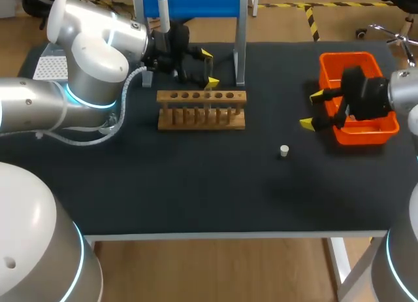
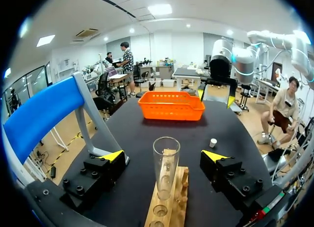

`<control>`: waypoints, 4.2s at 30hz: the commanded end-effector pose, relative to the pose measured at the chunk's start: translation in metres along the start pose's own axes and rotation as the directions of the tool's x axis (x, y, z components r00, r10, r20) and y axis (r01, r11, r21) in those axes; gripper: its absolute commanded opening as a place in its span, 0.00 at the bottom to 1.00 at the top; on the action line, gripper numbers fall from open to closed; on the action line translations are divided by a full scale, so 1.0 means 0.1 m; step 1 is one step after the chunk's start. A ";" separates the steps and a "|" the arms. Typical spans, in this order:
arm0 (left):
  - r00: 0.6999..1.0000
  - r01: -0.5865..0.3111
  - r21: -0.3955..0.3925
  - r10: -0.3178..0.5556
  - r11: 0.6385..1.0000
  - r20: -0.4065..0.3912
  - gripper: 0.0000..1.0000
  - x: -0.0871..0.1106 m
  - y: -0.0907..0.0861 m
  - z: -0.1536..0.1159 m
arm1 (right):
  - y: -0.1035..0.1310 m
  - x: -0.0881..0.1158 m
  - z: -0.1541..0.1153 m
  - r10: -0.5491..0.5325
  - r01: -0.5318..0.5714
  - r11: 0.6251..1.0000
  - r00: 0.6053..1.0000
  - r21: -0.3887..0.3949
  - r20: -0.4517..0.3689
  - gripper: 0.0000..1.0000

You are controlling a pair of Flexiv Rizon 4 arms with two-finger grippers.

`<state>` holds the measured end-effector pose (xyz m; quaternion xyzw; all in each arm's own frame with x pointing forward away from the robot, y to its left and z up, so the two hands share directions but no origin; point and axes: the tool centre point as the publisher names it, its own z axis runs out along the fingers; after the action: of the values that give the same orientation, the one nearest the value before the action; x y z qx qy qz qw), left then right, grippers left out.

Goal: Invert the test tube, pick up the pipette, mount the tip to pipette, aspirate from beaker and dispense into the tube, eject the tip, return the pipette, and cap with the stopper.

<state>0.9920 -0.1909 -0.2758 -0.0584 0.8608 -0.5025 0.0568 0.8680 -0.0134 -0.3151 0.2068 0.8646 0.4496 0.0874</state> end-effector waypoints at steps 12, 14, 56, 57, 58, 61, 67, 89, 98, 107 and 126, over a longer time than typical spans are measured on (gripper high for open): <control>1.000 -0.001 0.004 0.001 1.000 0.002 1.00 0.00 0.01 0.00 | -0.22 0.26 0.30 0.061 -0.062 0.998 0.993 0.001 0.098 1.00; 1.000 -0.001 0.004 0.001 1.000 0.002 1.00 0.00 0.01 0.00 | -0.25 0.30 0.33 0.061 -0.062 0.998 0.992 0.003 0.106 1.00; 1.000 -0.001 0.004 0.001 1.000 0.002 1.00 0.00 0.01 0.00 | -0.71 0.46 0.74 0.088 -0.105 0.989 0.984 0.108 0.157 0.81; 1.000 -0.001 0.004 0.001 1.000 0.002 1.00 0.00 0.01 0.00 | -0.72 0.46 0.75 0.088 -0.107 0.988 0.983 0.110 0.160 0.81; 1.000 -0.001 0.004 0.001 1.000 0.002 1.00 0.00 0.01 0.00 | -0.72 0.45 0.76 0.090 -0.109 0.988 0.983 0.111 0.162 0.81; 1.000 -0.001 0.004 0.001 1.000 0.002 1.00 0.00 0.01 0.00 | -0.73 0.43 0.79 0.094 -0.114 0.987 0.981 0.112 0.167 0.81; 1.000 -0.001 0.004 0.001 1.000 0.002 1.00 0.00 0.01 0.00 | -0.74 0.43 0.85 0.096 -0.118 0.987 0.979 0.112 0.182 0.76; 1.000 -0.001 0.004 0.001 1.000 0.002 1.00 0.00 0.01 0.00 | -0.76 0.34 0.90 0.091 -0.119 0.986 0.970 0.114 0.225 0.62; 1.000 -0.001 0.004 0.001 1.000 0.002 1.00 0.00 0.01 0.00 | -0.76 0.32 0.92 0.092 -0.121 0.986 0.967 0.113 0.238 0.57; 1.000 -0.001 0.004 0.001 1.000 0.002 1.00 0.00 0.01 0.00 | -0.75 0.32 0.93 0.092 -0.122 0.986 0.965 0.111 0.245 0.52; 1.000 -0.001 0.004 0.001 1.000 0.002 1.00 0.00 0.01 0.00 | -0.75 0.32 0.93 0.095 -0.128 0.985 0.963 0.116 0.252 0.47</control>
<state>0.9921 -0.1908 -0.2758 -0.0585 0.8607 -0.5025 0.0568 0.8497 0.0301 -0.4287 0.3138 0.8615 0.3683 0.1539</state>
